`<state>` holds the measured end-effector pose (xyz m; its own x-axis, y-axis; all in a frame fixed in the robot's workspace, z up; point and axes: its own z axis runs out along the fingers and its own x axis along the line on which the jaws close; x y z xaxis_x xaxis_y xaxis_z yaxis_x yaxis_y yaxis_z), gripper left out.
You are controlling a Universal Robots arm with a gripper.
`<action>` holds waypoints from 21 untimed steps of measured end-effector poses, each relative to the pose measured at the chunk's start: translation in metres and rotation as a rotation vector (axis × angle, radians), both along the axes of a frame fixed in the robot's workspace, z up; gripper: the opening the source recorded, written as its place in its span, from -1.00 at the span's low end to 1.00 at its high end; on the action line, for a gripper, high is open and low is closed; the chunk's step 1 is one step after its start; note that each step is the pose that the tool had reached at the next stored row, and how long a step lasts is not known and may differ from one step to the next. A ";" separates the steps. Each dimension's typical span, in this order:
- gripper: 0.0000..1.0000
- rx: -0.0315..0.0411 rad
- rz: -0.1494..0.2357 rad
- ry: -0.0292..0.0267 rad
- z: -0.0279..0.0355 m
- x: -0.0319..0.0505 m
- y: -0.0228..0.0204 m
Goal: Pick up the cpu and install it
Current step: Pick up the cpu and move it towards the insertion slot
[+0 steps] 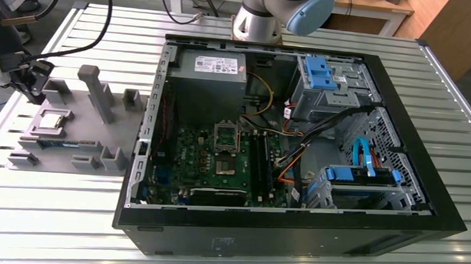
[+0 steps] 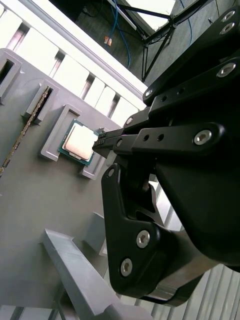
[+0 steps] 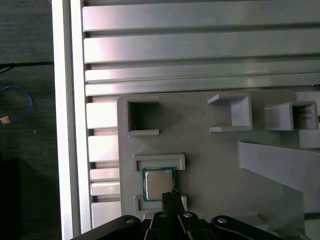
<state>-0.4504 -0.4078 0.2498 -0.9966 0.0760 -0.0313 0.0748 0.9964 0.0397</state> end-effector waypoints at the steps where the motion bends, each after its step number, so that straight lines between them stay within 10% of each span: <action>1: -0.79 0.0000 0.000 0.0001 -0.0003 0.0000 0.0000; 21: -0.79 0.0001 0.000 -0.0002 -0.0056 -0.0030 -0.0001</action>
<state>-0.4534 -0.4079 0.2442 -0.9966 0.0760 -0.0314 0.0747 0.9964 0.0398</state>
